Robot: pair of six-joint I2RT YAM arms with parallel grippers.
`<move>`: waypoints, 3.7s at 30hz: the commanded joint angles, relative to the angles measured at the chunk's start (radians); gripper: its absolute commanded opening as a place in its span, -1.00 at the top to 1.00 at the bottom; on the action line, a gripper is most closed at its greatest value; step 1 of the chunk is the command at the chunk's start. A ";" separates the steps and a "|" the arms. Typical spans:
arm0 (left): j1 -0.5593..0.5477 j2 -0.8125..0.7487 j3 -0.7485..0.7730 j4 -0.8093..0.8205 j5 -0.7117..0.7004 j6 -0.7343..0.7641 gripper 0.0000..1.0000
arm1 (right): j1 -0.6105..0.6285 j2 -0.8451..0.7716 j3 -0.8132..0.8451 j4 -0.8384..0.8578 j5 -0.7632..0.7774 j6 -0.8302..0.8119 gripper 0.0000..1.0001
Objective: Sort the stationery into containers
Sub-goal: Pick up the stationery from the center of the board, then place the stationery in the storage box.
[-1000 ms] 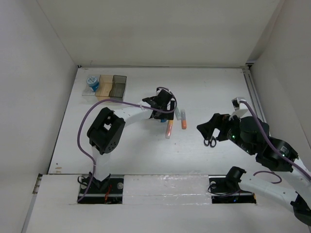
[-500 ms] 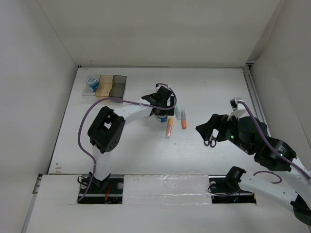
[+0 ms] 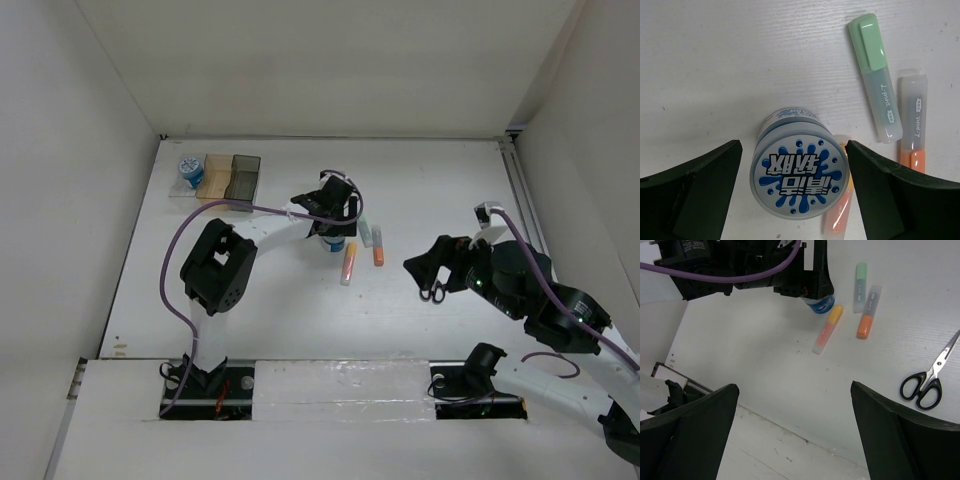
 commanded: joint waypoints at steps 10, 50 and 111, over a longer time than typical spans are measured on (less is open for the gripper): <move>0.002 -0.030 -0.013 0.004 0.000 -0.001 -0.25 | 0.008 -0.017 -0.007 0.055 -0.008 0.014 -1.00; 0.889 -0.043 0.519 -0.332 0.058 -0.069 1.00 | 0.008 0.044 -0.083 0.220 -0.112 -0.026 -1.00; 0.982 0.075 0.452 -0.223 0.228 -0.069 -0.47 | 0.008 0.046 -0.123 0.231 -0.121 -0.045 -1.00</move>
